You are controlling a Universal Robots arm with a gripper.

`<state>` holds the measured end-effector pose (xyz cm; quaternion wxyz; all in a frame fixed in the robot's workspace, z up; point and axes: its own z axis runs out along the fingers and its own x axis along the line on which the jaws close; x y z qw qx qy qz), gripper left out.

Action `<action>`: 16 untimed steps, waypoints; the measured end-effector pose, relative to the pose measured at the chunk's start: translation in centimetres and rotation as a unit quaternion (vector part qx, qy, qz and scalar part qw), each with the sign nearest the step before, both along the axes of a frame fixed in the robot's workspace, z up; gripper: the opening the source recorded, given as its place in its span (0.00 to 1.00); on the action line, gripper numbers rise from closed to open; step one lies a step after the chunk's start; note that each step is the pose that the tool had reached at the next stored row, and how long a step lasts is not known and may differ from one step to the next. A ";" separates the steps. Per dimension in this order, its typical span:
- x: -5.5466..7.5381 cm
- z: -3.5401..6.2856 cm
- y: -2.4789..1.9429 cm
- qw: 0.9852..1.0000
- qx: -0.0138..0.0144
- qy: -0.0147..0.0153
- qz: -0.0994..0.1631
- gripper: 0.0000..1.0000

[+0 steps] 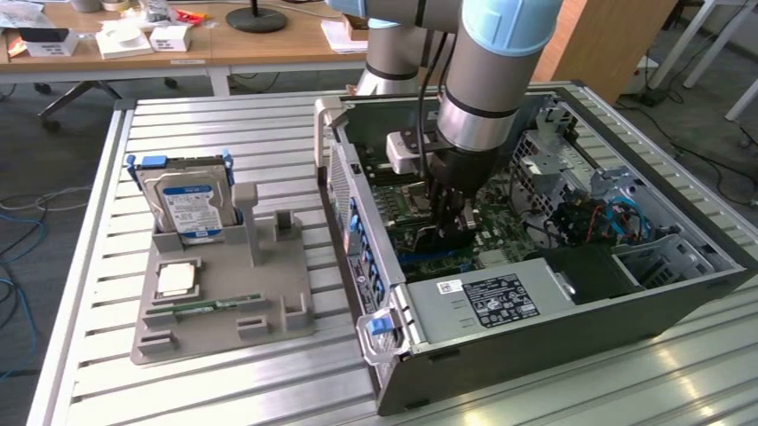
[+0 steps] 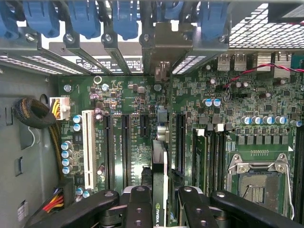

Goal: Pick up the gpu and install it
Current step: 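Insert the gpu into the slot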

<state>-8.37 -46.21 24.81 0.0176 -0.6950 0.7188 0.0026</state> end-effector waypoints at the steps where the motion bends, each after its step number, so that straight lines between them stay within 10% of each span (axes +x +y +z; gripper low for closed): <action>1: 0.0 0.00 0.00 1.000 0.000 0.000 0.000 0.26; 16: 0.0 0.00 -0.01 1.000 0.000 0.000 0.000 0.26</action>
